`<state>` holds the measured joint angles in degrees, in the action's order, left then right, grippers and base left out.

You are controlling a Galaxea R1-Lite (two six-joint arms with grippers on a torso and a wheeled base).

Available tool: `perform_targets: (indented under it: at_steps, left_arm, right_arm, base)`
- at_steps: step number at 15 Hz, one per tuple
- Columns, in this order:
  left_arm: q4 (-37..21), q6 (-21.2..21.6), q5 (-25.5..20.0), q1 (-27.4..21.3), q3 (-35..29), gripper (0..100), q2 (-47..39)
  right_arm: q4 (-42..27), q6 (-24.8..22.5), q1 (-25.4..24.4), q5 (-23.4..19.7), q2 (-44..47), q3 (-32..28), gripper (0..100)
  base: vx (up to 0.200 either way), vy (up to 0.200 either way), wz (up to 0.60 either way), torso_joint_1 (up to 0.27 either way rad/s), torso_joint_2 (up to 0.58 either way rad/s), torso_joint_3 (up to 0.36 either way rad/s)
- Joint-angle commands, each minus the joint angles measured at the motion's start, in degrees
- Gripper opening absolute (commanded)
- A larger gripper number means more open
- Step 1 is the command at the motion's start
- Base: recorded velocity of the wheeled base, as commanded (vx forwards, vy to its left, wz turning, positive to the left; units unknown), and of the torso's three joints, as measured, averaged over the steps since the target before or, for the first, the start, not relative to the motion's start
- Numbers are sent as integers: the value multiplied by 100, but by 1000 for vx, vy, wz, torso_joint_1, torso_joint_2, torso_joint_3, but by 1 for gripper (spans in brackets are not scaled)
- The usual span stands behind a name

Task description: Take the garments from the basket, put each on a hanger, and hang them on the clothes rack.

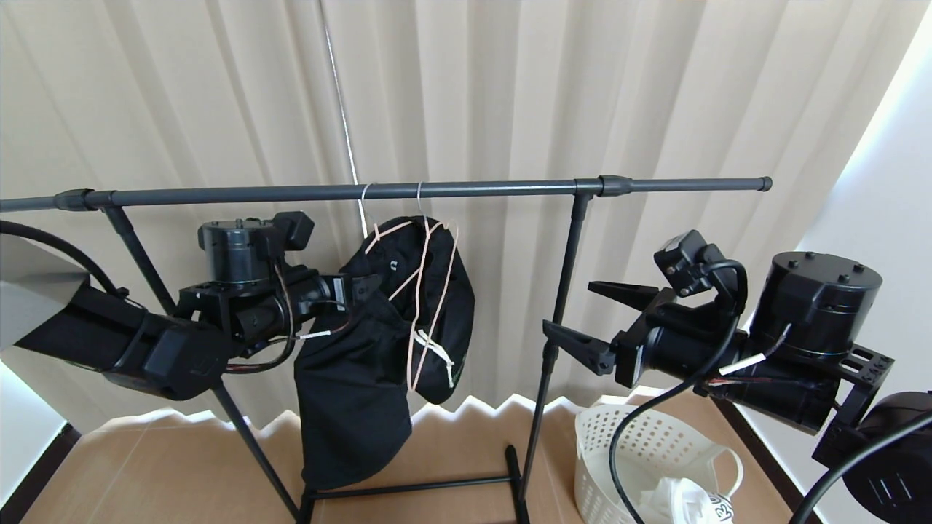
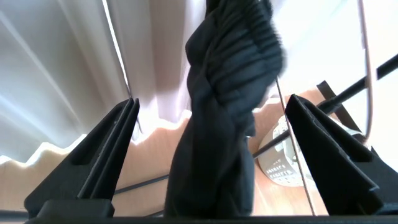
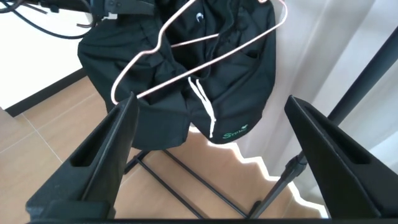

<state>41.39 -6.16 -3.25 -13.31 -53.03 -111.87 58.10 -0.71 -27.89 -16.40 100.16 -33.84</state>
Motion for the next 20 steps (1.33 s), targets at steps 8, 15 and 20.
perform_targets:
  at_steps: [8,15,20]
  left_arm:
    - [-34,9,-17,162,2657,100,3444]
    - [-1440,36,-8,57,4248,100,6520]
    - [-2442,79,-17,66,5092,100,8006]
  right_arm:
    - [-994,747,363,726,-1930,44,100]
    - [-3639,739,-463,1912,-5199,1951,100]
    - [-4228,721,-639,2220,-6843,3384,100]
  base:
    - [0,0,0,0,0,0]
    - [0,0,0,0,0,0]
    - [0,0,0,0,0,0]
